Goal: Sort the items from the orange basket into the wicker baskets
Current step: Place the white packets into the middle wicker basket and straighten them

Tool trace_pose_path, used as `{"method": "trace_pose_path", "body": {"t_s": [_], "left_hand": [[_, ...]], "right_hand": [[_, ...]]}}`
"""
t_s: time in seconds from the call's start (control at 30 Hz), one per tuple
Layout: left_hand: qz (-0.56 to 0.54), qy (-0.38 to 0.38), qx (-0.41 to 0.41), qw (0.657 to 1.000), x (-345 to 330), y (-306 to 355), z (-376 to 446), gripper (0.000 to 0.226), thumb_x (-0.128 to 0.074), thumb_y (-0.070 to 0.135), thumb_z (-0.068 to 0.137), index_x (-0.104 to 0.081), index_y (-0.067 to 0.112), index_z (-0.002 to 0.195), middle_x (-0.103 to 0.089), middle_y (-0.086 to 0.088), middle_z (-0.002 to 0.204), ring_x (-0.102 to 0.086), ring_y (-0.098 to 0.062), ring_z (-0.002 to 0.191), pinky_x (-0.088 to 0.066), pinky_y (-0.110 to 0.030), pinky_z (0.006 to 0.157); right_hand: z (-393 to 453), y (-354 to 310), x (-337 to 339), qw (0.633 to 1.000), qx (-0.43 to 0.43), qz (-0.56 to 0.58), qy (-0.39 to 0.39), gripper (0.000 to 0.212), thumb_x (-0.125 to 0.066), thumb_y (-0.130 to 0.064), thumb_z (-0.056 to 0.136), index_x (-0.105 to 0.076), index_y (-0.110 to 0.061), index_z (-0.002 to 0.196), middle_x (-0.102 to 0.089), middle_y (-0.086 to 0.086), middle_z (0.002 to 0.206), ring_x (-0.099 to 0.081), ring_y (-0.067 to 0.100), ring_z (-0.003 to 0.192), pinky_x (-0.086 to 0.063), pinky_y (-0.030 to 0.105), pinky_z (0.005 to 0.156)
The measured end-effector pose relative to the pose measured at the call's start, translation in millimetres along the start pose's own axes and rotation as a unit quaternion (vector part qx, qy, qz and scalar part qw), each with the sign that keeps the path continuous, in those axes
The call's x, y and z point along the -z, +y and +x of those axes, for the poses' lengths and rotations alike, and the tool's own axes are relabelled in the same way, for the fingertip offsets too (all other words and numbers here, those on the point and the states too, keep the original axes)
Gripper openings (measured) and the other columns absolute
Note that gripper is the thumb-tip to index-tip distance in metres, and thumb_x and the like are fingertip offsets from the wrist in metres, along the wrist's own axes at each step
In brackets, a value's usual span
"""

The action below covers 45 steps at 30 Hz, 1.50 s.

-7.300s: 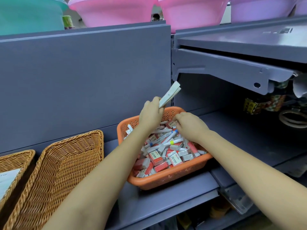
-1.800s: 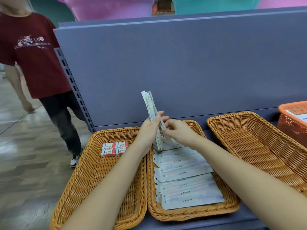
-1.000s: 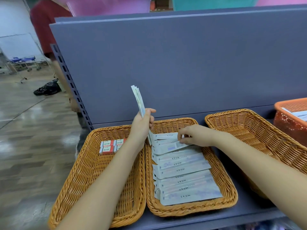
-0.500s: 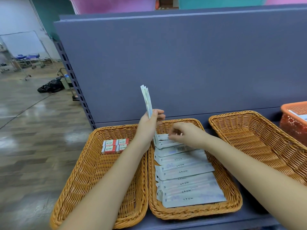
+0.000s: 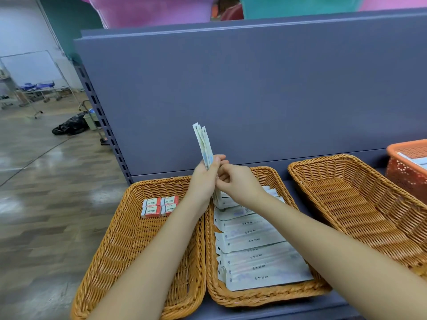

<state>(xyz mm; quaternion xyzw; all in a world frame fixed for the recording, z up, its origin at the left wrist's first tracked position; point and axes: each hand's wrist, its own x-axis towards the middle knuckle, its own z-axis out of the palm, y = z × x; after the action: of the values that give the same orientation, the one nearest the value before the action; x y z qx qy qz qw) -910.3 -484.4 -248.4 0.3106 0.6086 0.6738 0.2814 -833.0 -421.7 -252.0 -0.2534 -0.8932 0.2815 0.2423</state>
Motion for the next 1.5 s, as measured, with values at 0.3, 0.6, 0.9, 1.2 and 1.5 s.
{"method": "trace_pose_path", "body": {"t_s": [0.3, 0.6, 0.9, 1.2, 1.5], "left_hand": [[0.037, -0.061, -0.014, 0.997, -1, -1, -4, 0.037, -0.031, 0.030, 0.104, -0.051, 0.016, 0.131, -0.062, 0.001, 0.120, -0.061, -0.008, 0.104, -0.054, -0.017, 0.076], [0.041, -0.035, -0.024, 0.998, 0, -3, -2, 0.034, -0.032, 0.028, 0.104, -0.057, 0.014, 0.123, -0.061, 0.001, 0.085, -0.062, -0.009, 0.086, -0.056, -0.021, 0.077], [0.051, -0.003, -0.025, 0.998, 5, 3, 0, 0.028, -0.031, 0.029, 0.104, -0.056, 0.019, 0.098, -0.034, 0.007, 0.058, -0.031, -0.003, 0.047, -0.029, -0.015, 0.045], [0.075, -0.017, -0.020, 0.997, 3, 3, 0, 0.027, -0.033, 0.030, 0.103, -0.057, 0.022, 0.093, -0.036, 0.006, 0.057, -0.031, -0.004, 0.048, -0.029, -0.018, 0.046], [0.076, -0.032, -0.022, 0.996, -2, 2, -3, 0.028, -0.032, 0.031, 0.103, -0.057, 0.023, 0.094, -0.035, 0.007, 0.056, -0.030, -0.004, 0.048, -0.028, -0.019, 0.047]], "right_hand": [[-2, 14, 14, 0.991, -0.066, 0.108, -0.031, 0.013, -0.060, -0.017, 0.089, -0.069, -0.007, 0.087, -0.072, 0.010, 0.088, -0.068, 0.023, 0.085, -0.052, 0.042, 0.088], [-4, 32, 41, 0.980, -0.150, 0.134, -0.007, 0.021, -0.032, -0.017, 0.099, -0.051, -0.013, 0.108, -0.055, 0.000, 0.081, -0.049, 0.016, 0.068, -0.043, 0.030, 0.062], [-26, 51, 70, 0.978, -0.054, -0.087, -0.179, 0.027, -0.039, -0.022, 0.100, -0.050, -0.013, 0.077, -0.052, 0.001, 0.071, -0.054, 0.013, 0.059, -0.041, 0.021, 0.051], [-33, 56, 59, 0.915, 0.013, -0.191, -0.356, 0.024, -0.045, -0.025, 0.099, -0.064, -0.014, 0.109, -0.063, -0.004, 0.108, -0.054, 0.017, 0.099, -0.042, 0.030, 0.092], [-34, 59, 42, 0.920, 0.042, -0.232, -0.312, 0.011, -0.052, -0.026, 0.095, -0.060, -0.019, 0.092, -0.052, -0.004, 0.093, -0.048, 0.014, 0.085, -0.042, 0.029, 0.080]]}}
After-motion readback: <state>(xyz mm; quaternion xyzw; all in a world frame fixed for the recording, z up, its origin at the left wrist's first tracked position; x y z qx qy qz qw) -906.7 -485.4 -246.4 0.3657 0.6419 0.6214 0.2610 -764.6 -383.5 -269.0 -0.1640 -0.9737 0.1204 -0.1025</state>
